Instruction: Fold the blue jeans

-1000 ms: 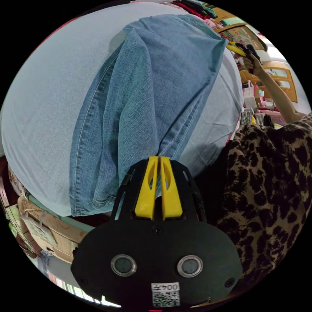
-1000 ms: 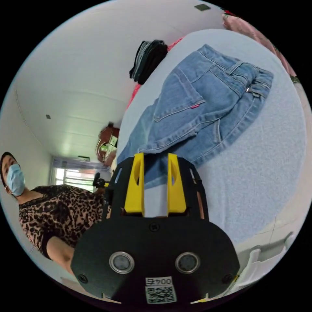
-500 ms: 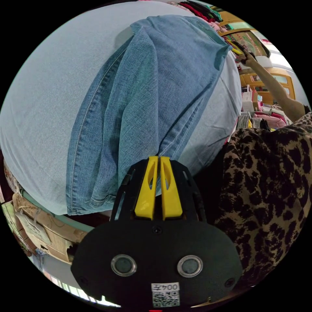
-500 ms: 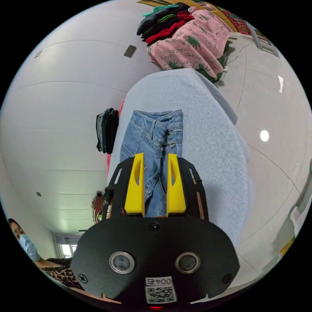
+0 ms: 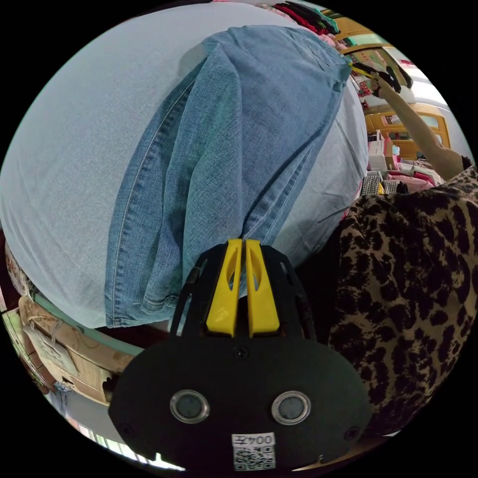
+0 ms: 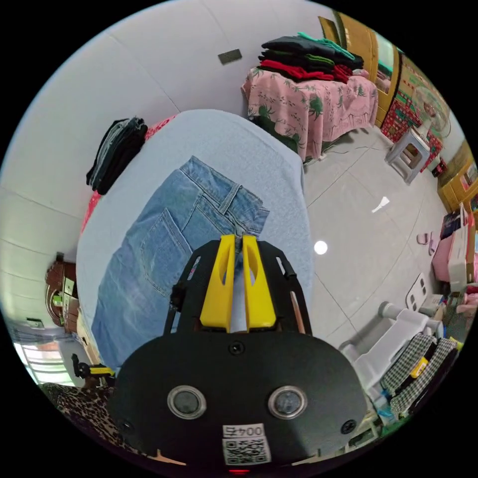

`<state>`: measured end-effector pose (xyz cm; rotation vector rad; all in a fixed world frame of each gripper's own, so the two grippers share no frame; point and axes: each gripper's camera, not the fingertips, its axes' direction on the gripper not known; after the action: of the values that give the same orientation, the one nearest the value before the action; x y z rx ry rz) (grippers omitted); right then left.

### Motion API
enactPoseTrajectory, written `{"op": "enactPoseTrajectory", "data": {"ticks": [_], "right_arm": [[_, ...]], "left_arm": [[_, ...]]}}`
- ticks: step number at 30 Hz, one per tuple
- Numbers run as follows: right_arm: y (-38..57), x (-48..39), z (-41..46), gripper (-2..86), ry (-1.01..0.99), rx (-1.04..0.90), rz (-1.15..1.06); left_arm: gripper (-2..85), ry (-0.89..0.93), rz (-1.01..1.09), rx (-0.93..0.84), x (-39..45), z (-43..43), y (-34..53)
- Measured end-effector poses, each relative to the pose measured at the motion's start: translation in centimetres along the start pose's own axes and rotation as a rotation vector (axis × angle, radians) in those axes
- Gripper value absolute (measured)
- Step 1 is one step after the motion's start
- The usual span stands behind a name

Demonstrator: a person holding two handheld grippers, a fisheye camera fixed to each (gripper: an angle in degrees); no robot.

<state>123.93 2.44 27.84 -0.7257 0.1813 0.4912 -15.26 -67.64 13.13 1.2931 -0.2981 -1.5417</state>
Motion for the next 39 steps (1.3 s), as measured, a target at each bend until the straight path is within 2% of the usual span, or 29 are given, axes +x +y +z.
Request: {"op": "enactPoseTrajectory", "data": {"ticks": [7, 12, 20, 26, 32, 34, 39], "right_arm": [[1.0, -4.1, 3.0, 4.0, 0.142, -0.038, -0.067], [2.7, -5.8, 3.2, 3.9, 0.117, 0.0, -0.044], [4.8, -8.3, 7.4, 4.3, 0.173, -0.091, -0.026], [7.6, -9.4, 8.3, 8.9, 0.248, -0.102, 0.007], [15.4, -11.8, 6.4, 8.1, 0.137, 0.018, 0.007], [20.3, -14.1, 6.6, 8.1, -0.02, 0.036, -0.048], [31.5, -20.7, 9.0, 7.9, -0.241, -0.054, -0.161]], "left_arm": [[1.0, -0.025, 0.016, -0.004, 0.2, -0.1, 0.4], [1.0, -0.03, 0.005, 0.023, 0.0, -0.4, 1.4], [1.1, -0.052, 0.039, 0.021, -0.5, -0.5, 2.4], [1.0, -0.117, 0.089, 0.002, -0.1, 0.1, 3.1], [1.0, -0.143, 0.108, 0.031, -0.7, 0.4, 4.5], [1.1, -0.161, 0.125, 0.042, -0.8, 0.6, 5.0], [1.4, -0.142, 0.199, 0.069, -1.4, -0.1, 6.7]]}}
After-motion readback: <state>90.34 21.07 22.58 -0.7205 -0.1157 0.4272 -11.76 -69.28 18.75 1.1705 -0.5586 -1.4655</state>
